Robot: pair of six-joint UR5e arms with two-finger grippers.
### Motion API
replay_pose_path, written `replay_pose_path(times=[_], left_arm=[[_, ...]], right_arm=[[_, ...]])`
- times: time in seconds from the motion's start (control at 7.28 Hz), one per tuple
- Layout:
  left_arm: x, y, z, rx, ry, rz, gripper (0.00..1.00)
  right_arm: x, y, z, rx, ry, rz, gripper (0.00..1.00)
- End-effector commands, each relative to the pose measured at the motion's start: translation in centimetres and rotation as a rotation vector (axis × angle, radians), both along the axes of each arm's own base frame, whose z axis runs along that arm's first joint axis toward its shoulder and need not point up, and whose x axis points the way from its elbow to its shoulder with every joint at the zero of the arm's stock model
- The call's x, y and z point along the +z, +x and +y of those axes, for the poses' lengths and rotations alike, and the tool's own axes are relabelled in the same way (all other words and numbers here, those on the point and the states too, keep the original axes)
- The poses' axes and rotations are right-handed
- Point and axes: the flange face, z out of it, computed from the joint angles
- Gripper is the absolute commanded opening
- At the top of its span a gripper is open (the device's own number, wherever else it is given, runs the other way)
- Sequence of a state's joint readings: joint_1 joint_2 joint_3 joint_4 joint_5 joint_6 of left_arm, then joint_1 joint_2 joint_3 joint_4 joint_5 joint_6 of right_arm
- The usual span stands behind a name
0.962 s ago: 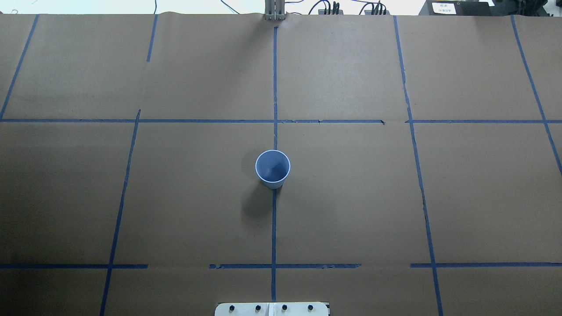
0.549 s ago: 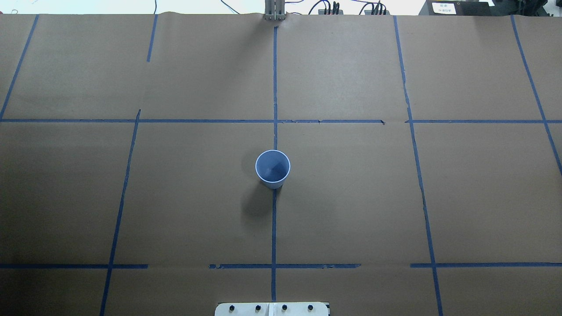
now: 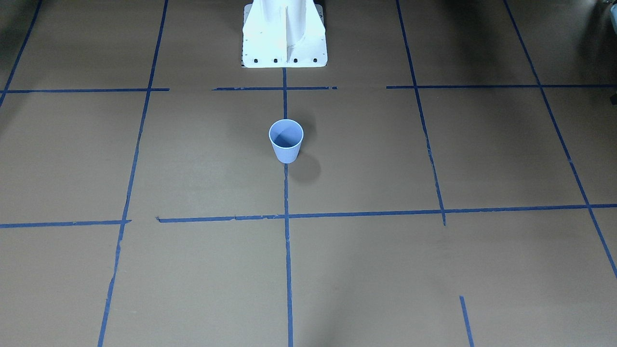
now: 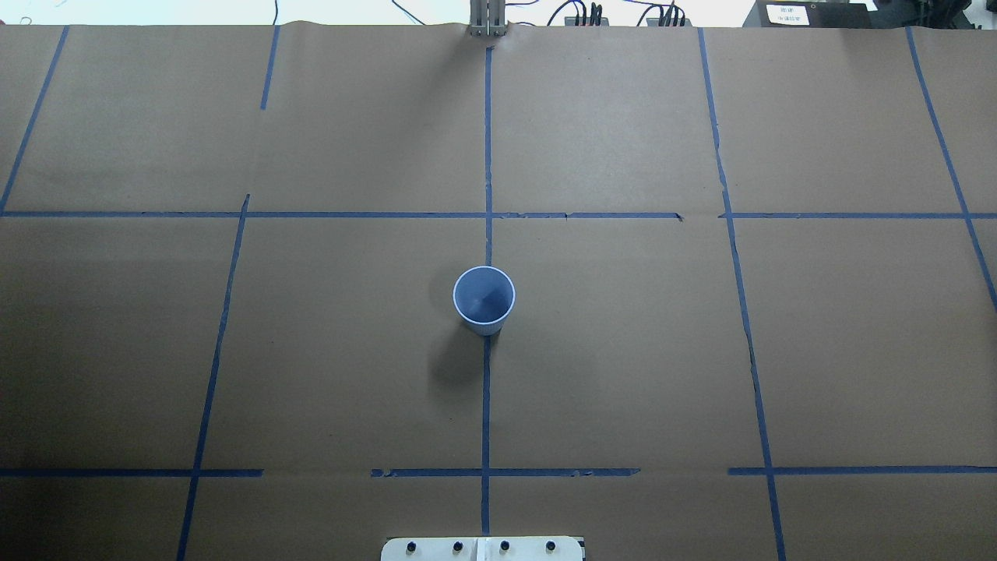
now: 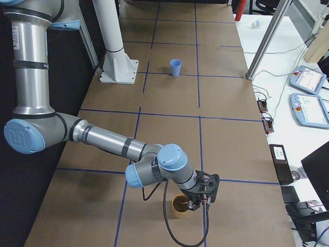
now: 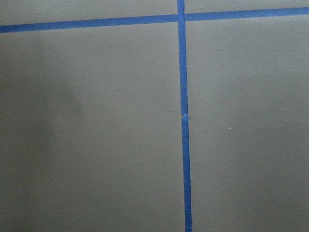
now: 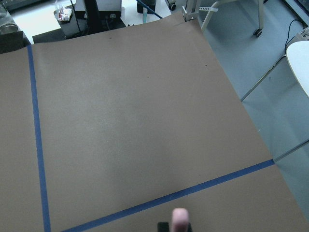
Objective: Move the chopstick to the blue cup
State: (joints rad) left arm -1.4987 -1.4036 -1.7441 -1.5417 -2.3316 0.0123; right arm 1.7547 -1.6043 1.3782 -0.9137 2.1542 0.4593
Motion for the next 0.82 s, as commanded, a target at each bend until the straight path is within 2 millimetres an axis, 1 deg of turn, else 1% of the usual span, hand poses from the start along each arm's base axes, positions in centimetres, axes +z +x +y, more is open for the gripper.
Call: replay_pose_path(times=[0.0, 0.14, 0.27, 0.41, 0.55, 0.69], left_arm=[[0.0, 0.0, 0.0, 0.000, 0.000, 0.000, 1.00], [0.0, 0.0, 0.0, 0.000, 0.000, 0.000, 1.00], [0.0, 0.0, 0.0, 0.000, 0.000, 0.000, 1.00], [0.0, 0.0, 0.0, 0.000, 0.000, 0.000, 1.00], [-0.1, 0.0, -0.1, 0.000, 0.001, 0.000, 1.00], [0.0, 0.0, 0.0, 0.000, 0.000, 0.002, 1.00]], right_arm=[[-1.6, 3.6, 1.1, 0.033, 0.052, 0.026, 0.00], [-2.8, 4.6, 1.3, 0.030, 0.080, 0.040, 0.00], [-5.0, 5.2, 1.2, 0.018, 0.075, 0.009, 0.00], [-8.1, 5.3, 1.0, -0.012, 0.067, 0.005, 0.00], [-11.5, 4.7, 0.7, -0.033, 0.046, 0.001, 0.00], [-14.3, 1.9, -0.2, -0.091, 0.068, 0.002, 0.00]])
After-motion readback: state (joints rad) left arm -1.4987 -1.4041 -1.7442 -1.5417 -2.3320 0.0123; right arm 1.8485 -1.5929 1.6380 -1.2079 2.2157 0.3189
